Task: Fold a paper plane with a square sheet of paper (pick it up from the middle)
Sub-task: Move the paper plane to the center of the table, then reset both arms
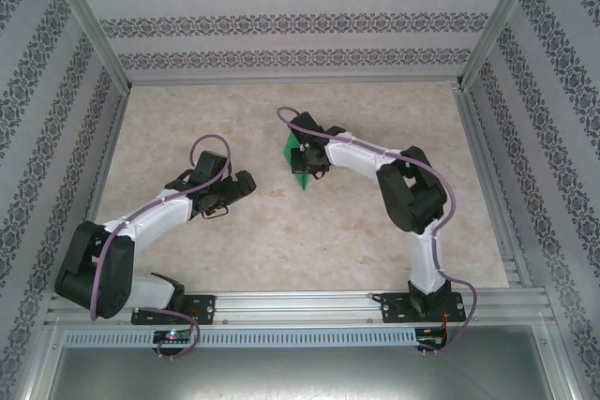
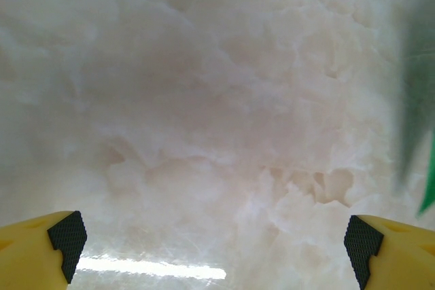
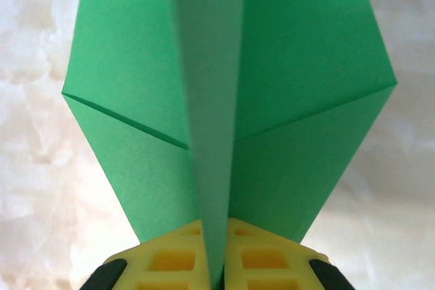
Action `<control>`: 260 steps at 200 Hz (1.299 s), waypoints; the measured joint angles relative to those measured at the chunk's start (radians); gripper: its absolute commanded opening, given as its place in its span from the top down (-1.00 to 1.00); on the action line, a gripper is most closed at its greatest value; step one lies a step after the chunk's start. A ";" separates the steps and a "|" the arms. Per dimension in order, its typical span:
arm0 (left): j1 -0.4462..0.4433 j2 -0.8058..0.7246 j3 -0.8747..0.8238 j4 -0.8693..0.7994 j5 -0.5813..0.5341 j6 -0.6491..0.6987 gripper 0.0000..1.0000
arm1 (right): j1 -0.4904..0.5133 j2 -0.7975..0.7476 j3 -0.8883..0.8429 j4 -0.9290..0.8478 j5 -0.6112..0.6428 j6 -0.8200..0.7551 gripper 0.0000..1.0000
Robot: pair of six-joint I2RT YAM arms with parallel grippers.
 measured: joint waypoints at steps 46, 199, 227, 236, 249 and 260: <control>0.012 0.035 0.050 -0.004 0.022 0.041 -1.00 | -0.005 0.106 0.108 -0.056 -0.015 -0.024 0.73; 0.067 0.002 0.185 -0.123 -0.129 0.136 -1.00 | -0.007 -0.158 0.066 -0.103 0.012 -0.012 -0.33; 0.100 -0.044 0.206 -0.117 -0.229 0.203 -1.00 | -0.023 -0.402 -0.053 -0.036 0.131 -0.030 -0.84; 0.115 -0.061 0.204 -0.108 -0.264 0.228 -1.00 | -0.042 -0.486 -0.121 -0.003 0.187 -0.040 -0.95; 0.137 -0.085 0.192 -0.074 -0.315 0.266 -1.00 | -0.082 -0.598 -0.234 0.055 0.266 -0.072 -0.95; 0.157 -0.109 0.163 -0.026 -0.358 0.301 -1.00 | -0.129 -0.683 -0.344 0.114 0.332 -0.101 -0.96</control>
